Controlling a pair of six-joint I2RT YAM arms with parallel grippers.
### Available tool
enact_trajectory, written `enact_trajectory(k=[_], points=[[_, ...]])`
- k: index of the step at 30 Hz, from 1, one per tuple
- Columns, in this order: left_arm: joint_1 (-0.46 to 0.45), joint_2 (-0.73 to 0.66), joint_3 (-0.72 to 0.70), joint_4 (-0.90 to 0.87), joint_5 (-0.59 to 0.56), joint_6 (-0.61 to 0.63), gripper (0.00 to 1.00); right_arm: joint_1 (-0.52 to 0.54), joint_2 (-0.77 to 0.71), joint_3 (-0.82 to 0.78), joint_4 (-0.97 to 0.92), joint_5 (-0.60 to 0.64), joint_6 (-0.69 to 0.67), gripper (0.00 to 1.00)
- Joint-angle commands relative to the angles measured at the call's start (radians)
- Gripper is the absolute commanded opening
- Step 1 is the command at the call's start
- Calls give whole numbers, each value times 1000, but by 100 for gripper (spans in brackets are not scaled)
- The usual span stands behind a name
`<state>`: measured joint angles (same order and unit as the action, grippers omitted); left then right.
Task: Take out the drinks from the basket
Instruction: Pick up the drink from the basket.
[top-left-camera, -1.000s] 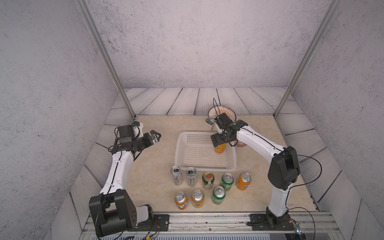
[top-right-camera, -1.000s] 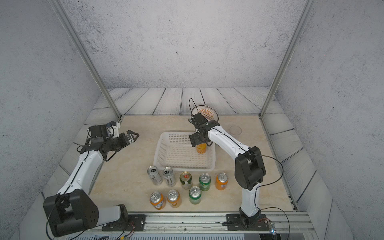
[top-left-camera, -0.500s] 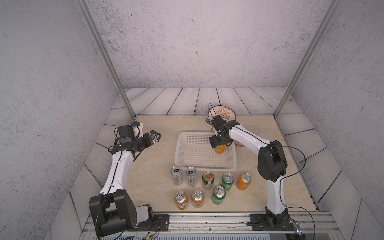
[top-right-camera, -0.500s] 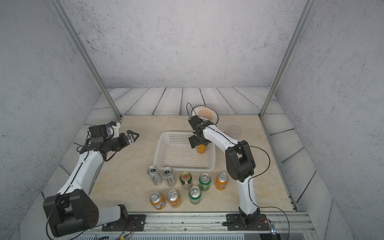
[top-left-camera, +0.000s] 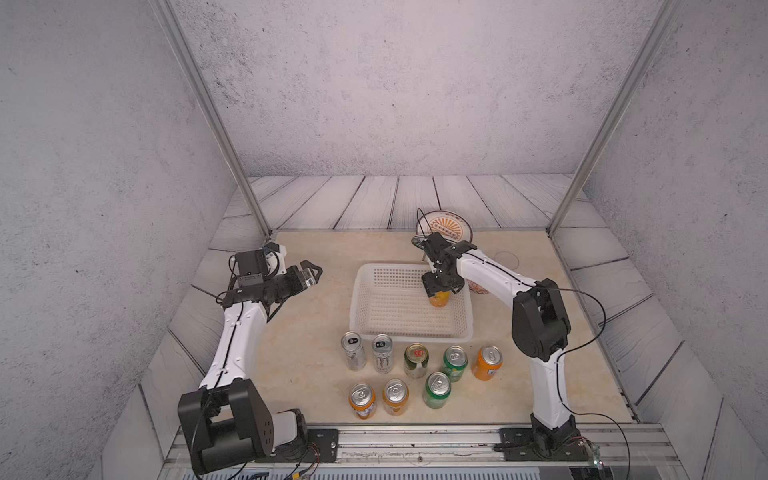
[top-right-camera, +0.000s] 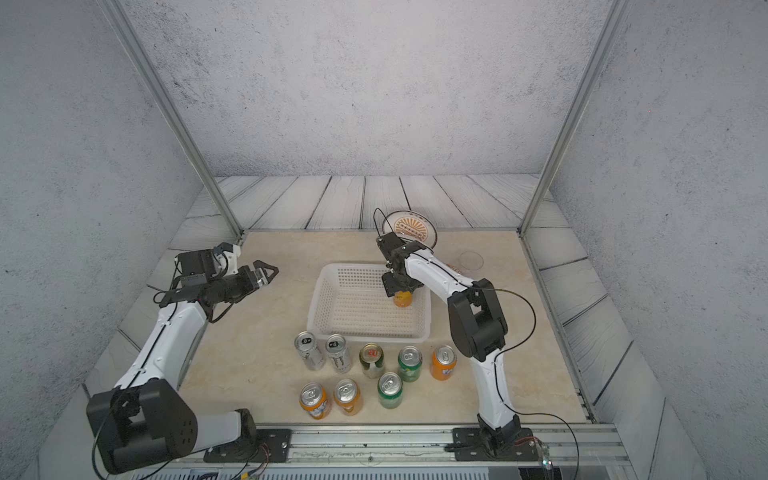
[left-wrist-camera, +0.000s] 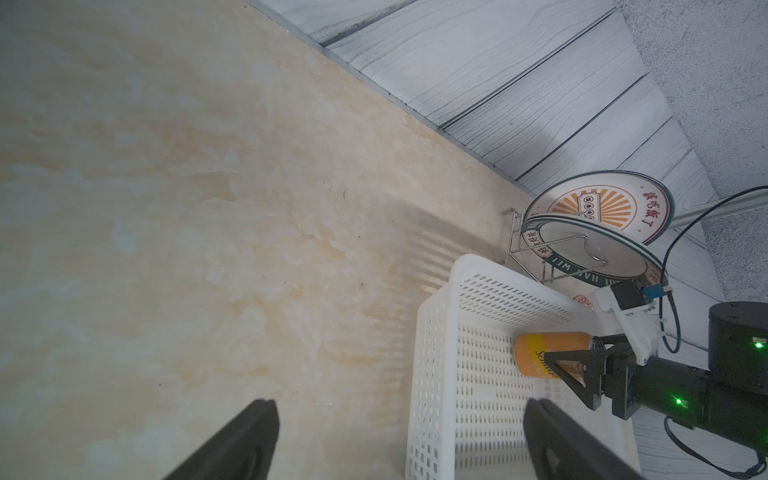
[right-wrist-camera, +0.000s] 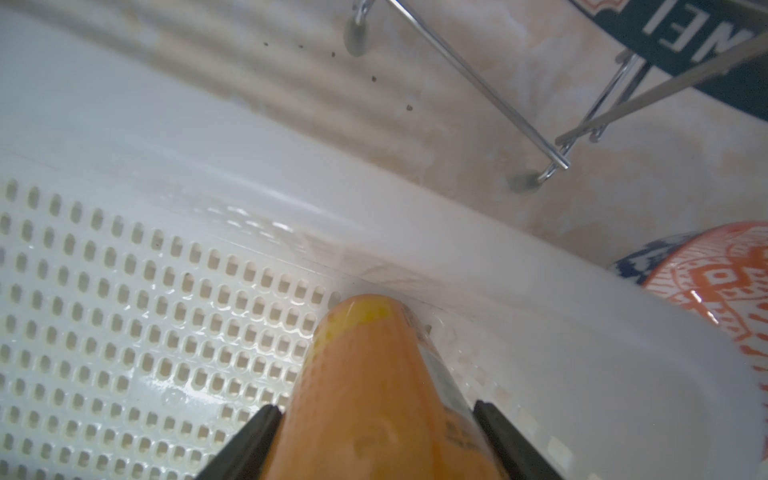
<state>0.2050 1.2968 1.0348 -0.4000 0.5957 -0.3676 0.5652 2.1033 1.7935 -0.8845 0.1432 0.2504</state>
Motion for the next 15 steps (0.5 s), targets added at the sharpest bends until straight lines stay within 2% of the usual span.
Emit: enact_trajectory(k=[1,15], points=[[11,-5,12,6,11,-1,99,-5,-31,19,-31,-14,-5,70],[12,-4,14,6,11,-3,99,11,-217,-2,-113,-53,-20,67]])
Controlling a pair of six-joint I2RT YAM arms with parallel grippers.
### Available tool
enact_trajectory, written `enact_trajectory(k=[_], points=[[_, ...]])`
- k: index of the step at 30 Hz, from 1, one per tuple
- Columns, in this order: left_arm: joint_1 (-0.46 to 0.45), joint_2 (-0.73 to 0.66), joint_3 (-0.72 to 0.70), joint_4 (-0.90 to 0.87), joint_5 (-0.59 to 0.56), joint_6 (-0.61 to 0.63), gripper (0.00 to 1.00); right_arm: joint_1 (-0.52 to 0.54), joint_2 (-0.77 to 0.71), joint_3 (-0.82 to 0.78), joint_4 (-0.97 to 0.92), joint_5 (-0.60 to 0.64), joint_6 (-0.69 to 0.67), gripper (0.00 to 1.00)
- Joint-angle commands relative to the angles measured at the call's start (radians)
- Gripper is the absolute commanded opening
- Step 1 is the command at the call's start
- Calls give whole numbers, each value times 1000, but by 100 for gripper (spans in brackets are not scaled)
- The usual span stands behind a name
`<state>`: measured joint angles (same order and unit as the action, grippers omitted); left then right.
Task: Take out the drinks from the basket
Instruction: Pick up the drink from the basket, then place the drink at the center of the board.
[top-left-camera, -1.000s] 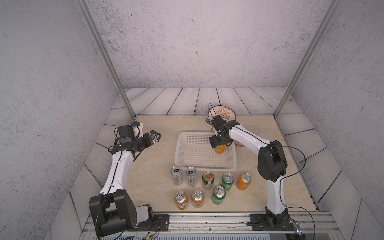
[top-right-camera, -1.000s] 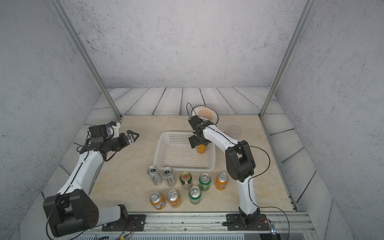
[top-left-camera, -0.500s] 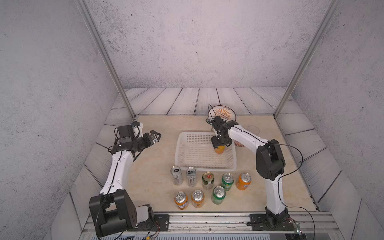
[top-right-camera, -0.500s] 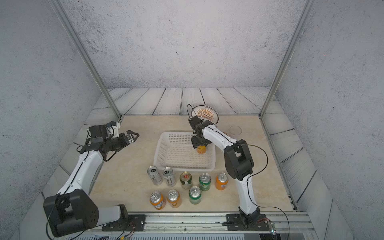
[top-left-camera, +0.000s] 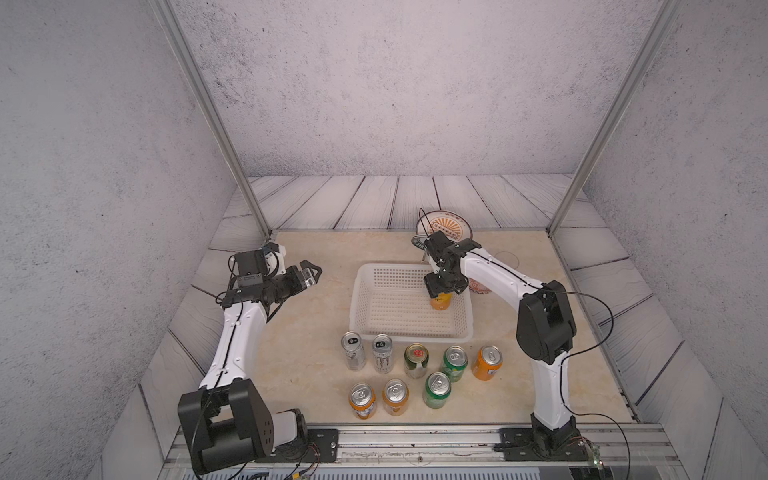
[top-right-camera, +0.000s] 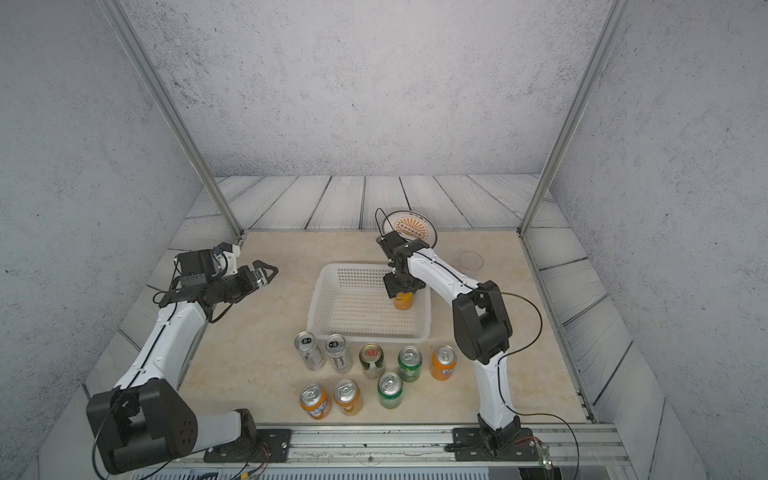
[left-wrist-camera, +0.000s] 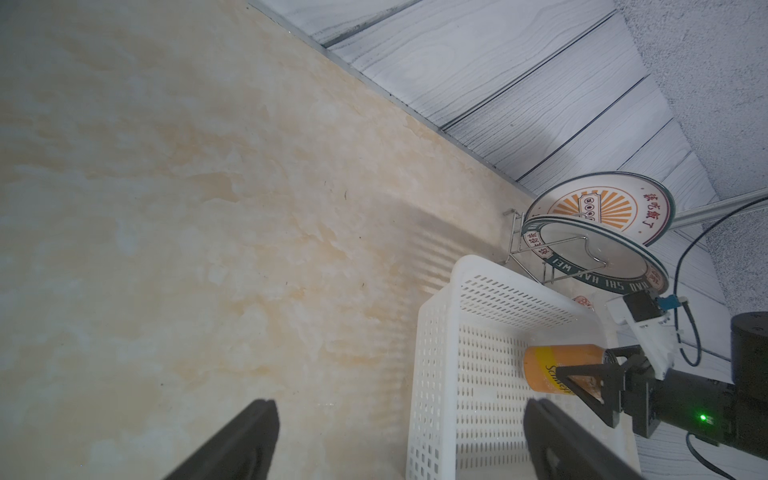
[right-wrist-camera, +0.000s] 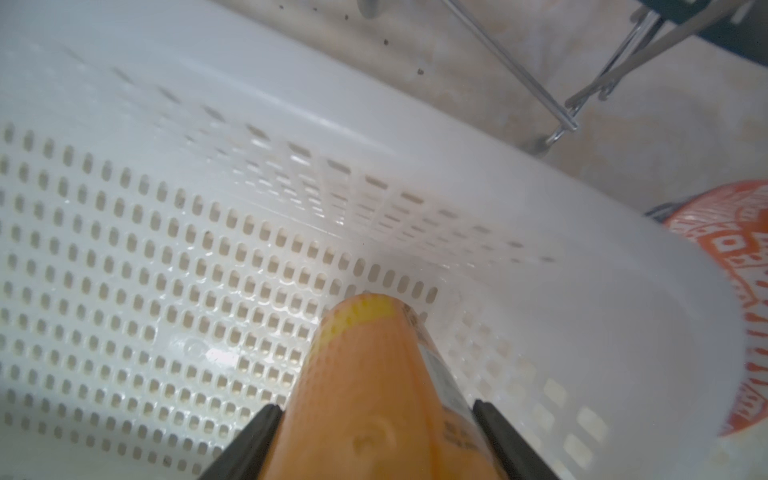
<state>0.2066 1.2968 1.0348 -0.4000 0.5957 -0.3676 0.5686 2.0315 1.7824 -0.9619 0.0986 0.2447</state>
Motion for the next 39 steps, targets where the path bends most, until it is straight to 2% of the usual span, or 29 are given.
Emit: enact_trajectory(k=[1,11,22,29,39], points=[[10,-4,13,6,12,-2,99,12,-165,2,-44,-7,-16,67],[11,0,13,6,10,-3,99,92,-370,-58,-163,30,-8,66],[11,6,14,6,12,-5,99,203,-563,-112,-286,82,66,66],[12,8,13,6,12,-4,99,319,-645,-131,-368,134,165,66],[13,9,15,6,14,-5,99,517,-773,-255,-427,197,400,66]])
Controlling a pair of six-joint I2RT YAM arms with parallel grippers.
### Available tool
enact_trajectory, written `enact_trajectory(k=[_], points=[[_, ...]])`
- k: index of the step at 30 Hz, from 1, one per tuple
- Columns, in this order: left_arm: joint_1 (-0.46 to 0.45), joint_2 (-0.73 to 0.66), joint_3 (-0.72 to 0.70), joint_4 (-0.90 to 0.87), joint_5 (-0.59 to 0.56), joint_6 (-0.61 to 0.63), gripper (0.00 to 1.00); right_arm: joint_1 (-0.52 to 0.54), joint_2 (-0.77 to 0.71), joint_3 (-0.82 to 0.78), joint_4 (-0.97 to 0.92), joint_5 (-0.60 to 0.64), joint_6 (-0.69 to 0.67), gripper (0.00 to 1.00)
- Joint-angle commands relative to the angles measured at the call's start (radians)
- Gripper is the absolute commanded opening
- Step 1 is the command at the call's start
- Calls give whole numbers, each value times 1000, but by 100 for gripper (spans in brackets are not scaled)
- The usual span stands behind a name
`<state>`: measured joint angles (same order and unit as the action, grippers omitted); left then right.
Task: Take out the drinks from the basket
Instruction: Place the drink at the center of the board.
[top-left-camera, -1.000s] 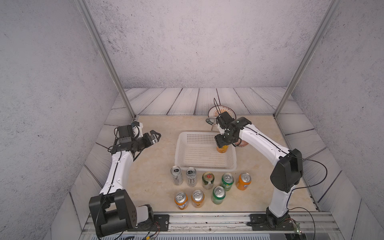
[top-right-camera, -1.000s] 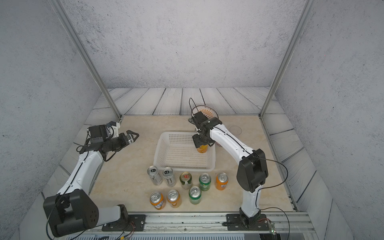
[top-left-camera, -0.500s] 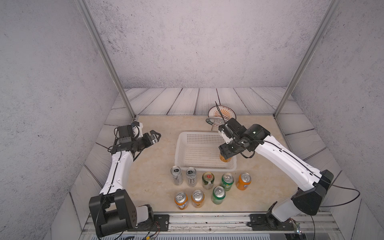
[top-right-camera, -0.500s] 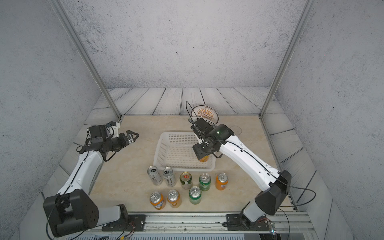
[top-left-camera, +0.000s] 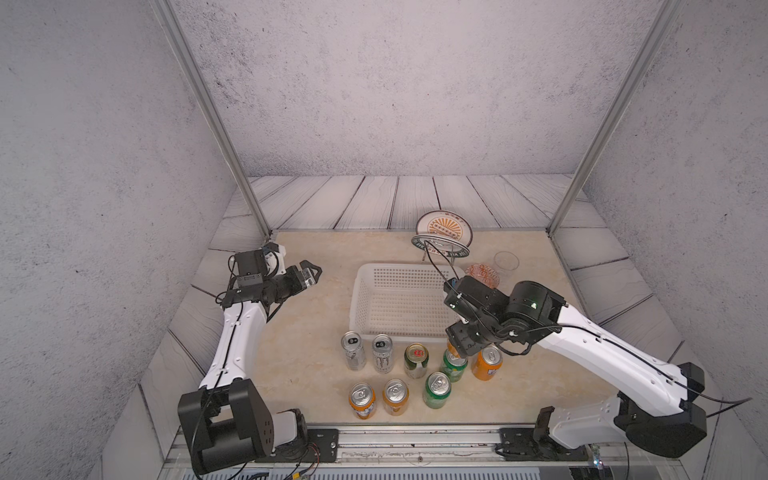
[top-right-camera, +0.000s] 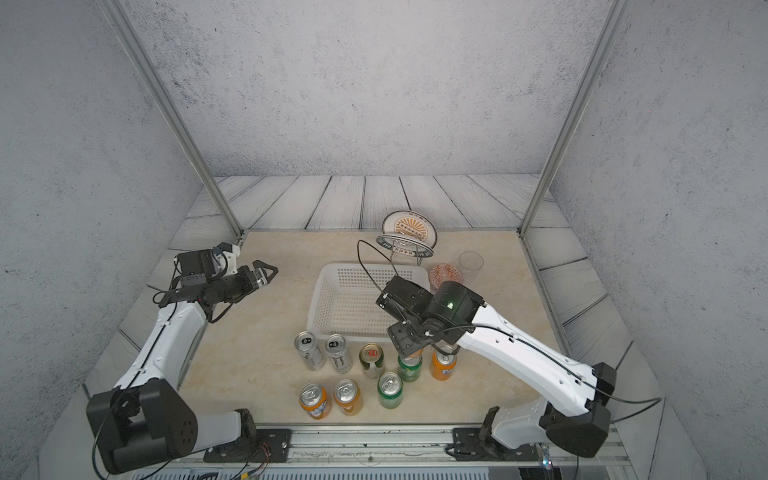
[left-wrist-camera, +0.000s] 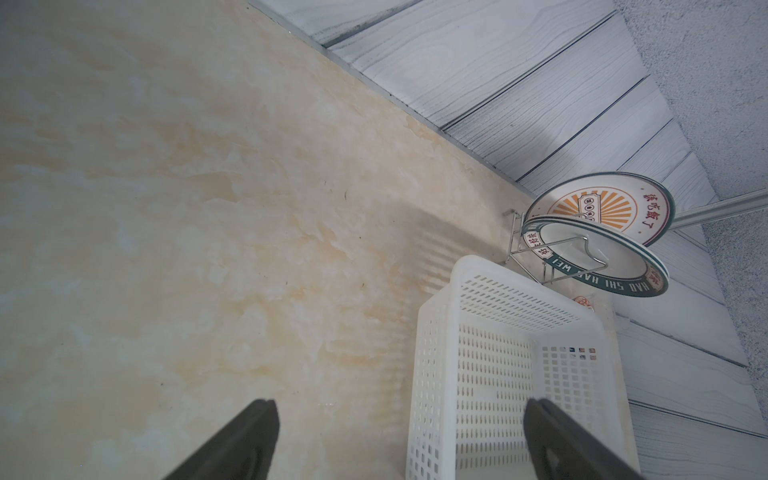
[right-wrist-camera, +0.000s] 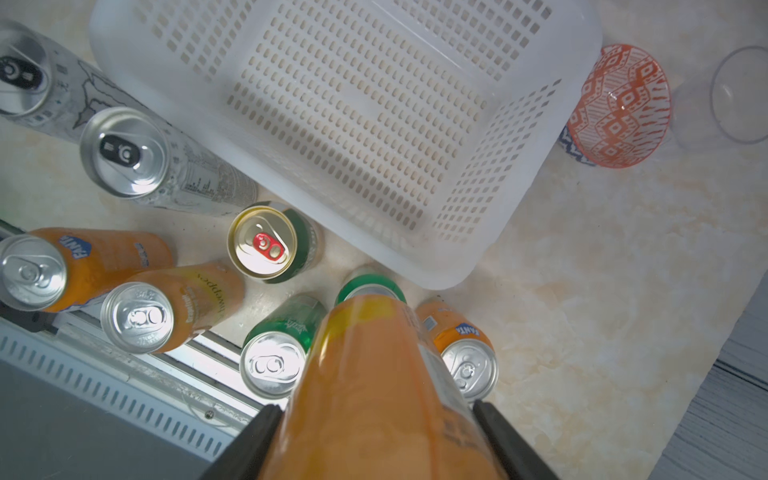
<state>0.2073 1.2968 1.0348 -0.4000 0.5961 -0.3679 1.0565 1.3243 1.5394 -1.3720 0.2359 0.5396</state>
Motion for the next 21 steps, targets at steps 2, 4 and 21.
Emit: enact_trajectory(k=[2,4,21], points=[[12,10,17,6,13,-4,99,58,-88,-48,-14,57,149,65],[12,10,15,6,14,-5,99,83,-108,-87,-11,46,189,65],[14,10,15,3,10,-2,99,183,-250,-468,164,35,421,64]])
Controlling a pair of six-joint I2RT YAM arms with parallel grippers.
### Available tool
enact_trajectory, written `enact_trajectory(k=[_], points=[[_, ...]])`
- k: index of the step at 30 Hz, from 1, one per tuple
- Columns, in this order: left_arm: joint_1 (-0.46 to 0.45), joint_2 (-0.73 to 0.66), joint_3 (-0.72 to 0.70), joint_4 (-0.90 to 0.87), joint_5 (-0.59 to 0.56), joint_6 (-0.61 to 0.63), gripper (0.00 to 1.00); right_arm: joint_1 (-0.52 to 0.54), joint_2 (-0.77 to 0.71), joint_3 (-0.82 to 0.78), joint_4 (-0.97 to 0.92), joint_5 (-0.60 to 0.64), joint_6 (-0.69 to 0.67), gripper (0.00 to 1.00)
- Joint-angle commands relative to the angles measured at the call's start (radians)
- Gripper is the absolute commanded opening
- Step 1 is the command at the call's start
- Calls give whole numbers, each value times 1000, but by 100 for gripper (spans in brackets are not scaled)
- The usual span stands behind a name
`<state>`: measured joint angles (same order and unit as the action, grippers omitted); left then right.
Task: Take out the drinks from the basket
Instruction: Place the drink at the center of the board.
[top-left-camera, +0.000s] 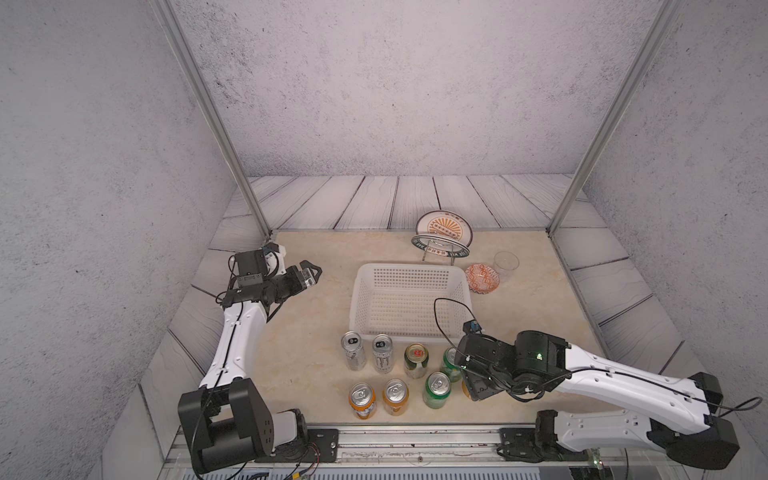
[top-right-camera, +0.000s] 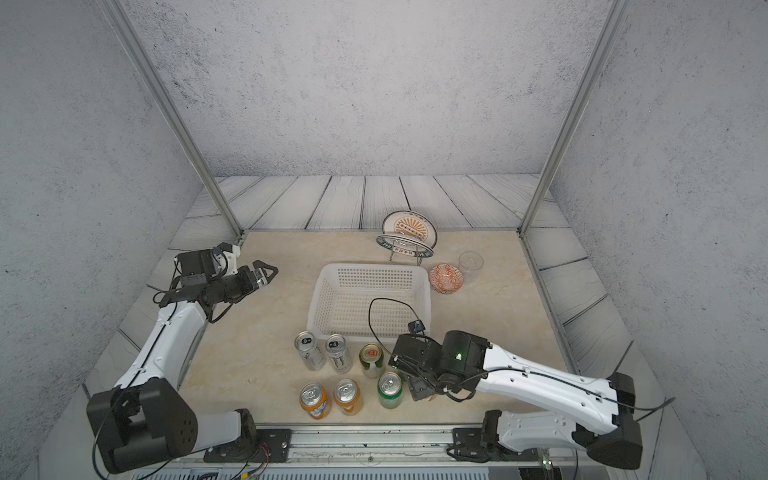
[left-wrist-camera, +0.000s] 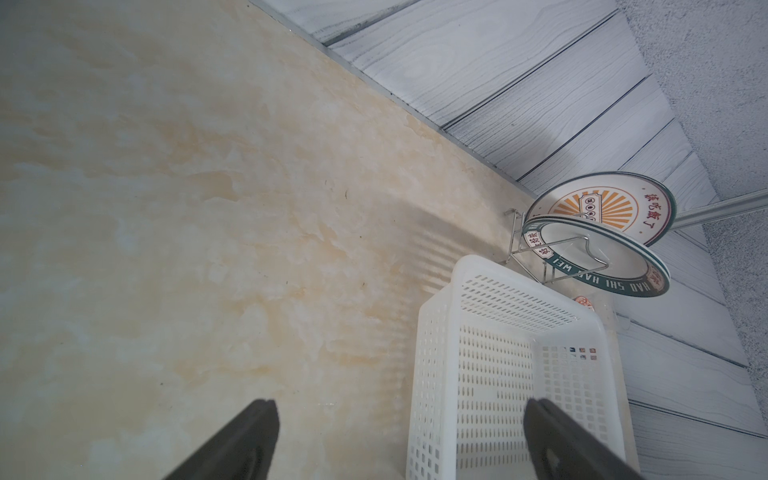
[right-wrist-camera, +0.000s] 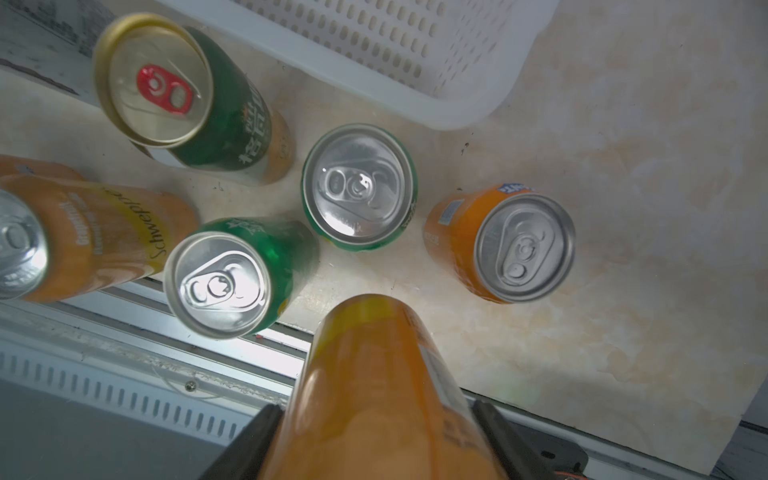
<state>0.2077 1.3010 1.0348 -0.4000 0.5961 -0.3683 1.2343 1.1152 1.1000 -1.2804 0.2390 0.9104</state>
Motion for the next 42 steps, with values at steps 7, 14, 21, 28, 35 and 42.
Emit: enact_trajectory(k=[7,14,21,28,35,42], points=[[13,9,16,5,10,-4,99,5,-36,-167,183,22,74,64],[13,6,13,4,9,-4,99,6,-18,-244,250,16,84,64],[13,9,15,5,8,-3,99,6,-17,-296,292,16,102,64],[13,9,16,5,10,-4,99,7,-20,-343,321,17,117,64],[13,9,16,5,10,-4,99,7,-18,-366,333,17,123,67],[13,11,14,4,11,-3,99,7,-25,-351,317,19,116,73]])
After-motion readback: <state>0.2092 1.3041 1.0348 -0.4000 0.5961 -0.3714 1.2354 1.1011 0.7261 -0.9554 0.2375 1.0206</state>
